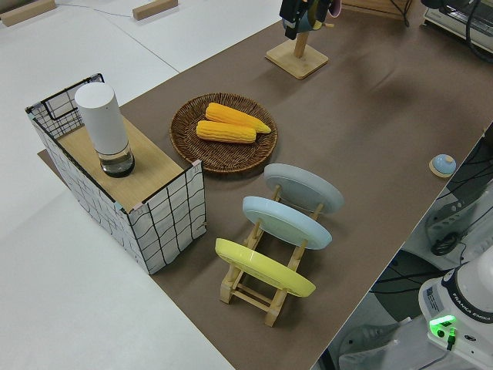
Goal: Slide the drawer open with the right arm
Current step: 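Pull the drawer handle toward the robot with the right gripper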
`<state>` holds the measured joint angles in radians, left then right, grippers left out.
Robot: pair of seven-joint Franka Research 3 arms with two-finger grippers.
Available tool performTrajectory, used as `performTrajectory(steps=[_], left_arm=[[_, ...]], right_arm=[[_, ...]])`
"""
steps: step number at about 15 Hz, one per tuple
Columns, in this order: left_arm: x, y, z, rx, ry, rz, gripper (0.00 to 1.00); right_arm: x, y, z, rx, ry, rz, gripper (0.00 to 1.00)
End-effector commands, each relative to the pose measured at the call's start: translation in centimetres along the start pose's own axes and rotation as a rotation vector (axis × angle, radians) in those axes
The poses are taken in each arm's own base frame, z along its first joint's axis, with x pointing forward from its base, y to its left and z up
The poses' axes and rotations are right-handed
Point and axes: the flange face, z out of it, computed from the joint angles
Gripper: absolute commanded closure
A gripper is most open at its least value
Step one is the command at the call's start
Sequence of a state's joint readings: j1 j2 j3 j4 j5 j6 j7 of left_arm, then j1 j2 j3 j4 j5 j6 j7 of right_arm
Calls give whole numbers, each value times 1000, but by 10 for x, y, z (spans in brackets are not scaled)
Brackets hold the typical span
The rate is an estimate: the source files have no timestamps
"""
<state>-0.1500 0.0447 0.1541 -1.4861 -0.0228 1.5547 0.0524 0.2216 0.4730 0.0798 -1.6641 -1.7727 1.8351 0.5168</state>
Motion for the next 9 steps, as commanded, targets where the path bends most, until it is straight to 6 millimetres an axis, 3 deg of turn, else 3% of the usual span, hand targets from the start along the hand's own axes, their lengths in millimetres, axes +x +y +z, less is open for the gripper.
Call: performTrajectory(steps=[1,9], left_arm=[[4,0,-2,17,8,7,5],[4,0,-2,17,8,7,5]], right_arm=[[9,5,-32,-17,10,-3,1000],[26,15,-99,56,8,48,1000]])
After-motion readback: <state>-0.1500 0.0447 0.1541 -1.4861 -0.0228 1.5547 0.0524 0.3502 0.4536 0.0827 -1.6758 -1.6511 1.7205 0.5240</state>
